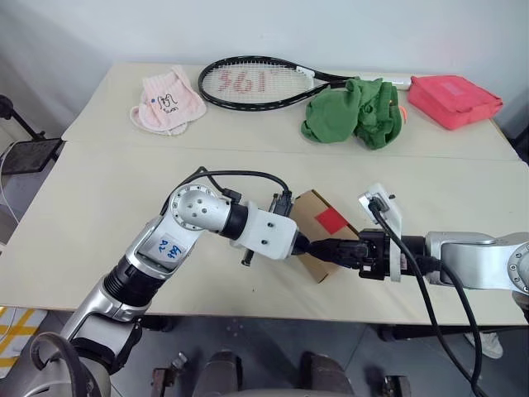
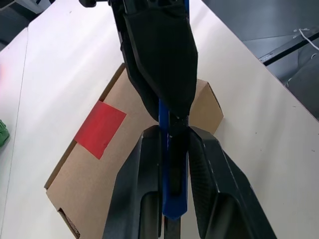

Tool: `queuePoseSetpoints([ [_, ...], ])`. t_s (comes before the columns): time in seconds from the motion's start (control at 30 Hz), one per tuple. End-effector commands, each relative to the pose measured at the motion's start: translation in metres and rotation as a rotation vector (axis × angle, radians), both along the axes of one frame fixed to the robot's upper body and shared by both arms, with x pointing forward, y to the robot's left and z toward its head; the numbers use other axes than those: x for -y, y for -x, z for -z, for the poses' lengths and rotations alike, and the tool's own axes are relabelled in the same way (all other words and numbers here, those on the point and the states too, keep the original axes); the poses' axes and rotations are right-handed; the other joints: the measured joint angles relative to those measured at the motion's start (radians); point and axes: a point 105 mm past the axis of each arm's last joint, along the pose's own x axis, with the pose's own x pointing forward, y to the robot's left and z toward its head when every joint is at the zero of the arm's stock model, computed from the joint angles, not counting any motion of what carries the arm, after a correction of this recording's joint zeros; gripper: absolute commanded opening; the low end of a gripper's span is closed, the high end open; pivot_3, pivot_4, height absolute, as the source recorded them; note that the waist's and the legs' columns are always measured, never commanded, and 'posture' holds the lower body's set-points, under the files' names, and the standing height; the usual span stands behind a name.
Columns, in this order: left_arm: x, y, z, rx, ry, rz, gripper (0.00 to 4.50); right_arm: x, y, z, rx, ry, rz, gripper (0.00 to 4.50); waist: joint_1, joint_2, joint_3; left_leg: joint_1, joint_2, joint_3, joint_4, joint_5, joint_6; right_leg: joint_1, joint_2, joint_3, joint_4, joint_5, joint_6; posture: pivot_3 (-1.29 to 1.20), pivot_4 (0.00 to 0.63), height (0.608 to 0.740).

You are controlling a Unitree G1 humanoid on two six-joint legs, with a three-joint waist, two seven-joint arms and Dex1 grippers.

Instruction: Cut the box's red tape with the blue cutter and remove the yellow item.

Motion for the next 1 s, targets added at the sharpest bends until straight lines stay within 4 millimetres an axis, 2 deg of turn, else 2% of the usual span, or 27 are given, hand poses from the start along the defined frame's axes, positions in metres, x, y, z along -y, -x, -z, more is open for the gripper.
queuePoseSetpoints([
  [0.03, 0.004, 0.003, -0.012, 0.054, 0.026, 0.019, 0.47, -0.003, 0.005, -0.001, -0.008, -0.013, -0.030, 0.11, 0.000, 0.000, 0.000, 0.000, 0.000, 0.000, 0.000, 0.000, 0.000, 0.000, 0.000, 0.000, 0.000, 0.000, 0.000, 0.00, 0.150, 0.740],
  [0.2, 0.004, 0.004, -0.013, 0.050, 0.043, 0.017, 0.47, -0.002, 0.006, 0.000, -0.022, -0.017, -0.047, 0.11, 0.000, 0.000, 0.000, 0.000, 0.000, 0.000, 0.000, 0.000, 0.000, 0.000, 0.000, 0.000, 0.000, 0.000, 0.000, 0.00, 0.150, 0.740],
  [0.43, -0.002, 0.016, -0.019, -0.055, 0.111, 0.045, 2.65, 0.000, 0.006, -0.004, -0.017, -0.033, -0.053, 0.11, -0.001, 0.000, 0.000, 0.000, 0.000, 0.000, 0.000, 0.000, 0.000, 0.000, 0.000, 0.000, 0.000, 0.000, 0.000, 0.00, 0.150, 0.740],
  [0.63, -0.031, 0.016, -0.033, -0.147, 0.177, 0.006, 4.48, 0.006, 0.010, -0.013, 0.018, -0.055, -0.057, 0.11, -0.002, 0.000, 0.000, 0.000, 0.000, 0.000, 0.000, 0.000, 0.000, 0.000, 0.000, 0.000, 0.000, 0.000, 0.000, 0.00, 0.150, 0.740],
  [0.8, -0.083, 0.021, -0.036, -0.413, 0.238, -0.094, 4.49, 0.022, 0.018, -0.032, 0.100, -0.078, -0.043, 0.11, -0.004, 0.000, 0.000, -0.001, 0.001, 0.000, 0.000, 0.000, 0.000, -0.001, 0.000, 0.000, 0.000, 0.000, 0.000, 0.00, 0.150, 0.740],
  [0.9, -0.109, 0.014, -0.034, -0.516, 0.276, -0.192, 4.49, 0.040, 0.019, -0.043, 0.144, -0.082, 0.023, 0.11, -0.002, 0.000, 0.000, -0.001, 0.001, 0.000, 0.000, 0.000, 0.000, -0.001, 0.000, 0.000, 0.001, 0.000, 0.000, 0.00, 0.150, 0.740],
  [1.0, -0.118, -0.002, -0.039, -0.550, 0.411, -0.249, 3.88, 0.064, 0.018, -0.049, 0.177, -0.040, 0.143, 0.11, 0.012, 0.000, 0.000, 0.000, 0.001, 0.000, 0.001, 0.000, 0.000, 0.000, 0.000, 0.000, 0.001, 0.000, 0.000, 0.00, 0.150, 0.740],
])
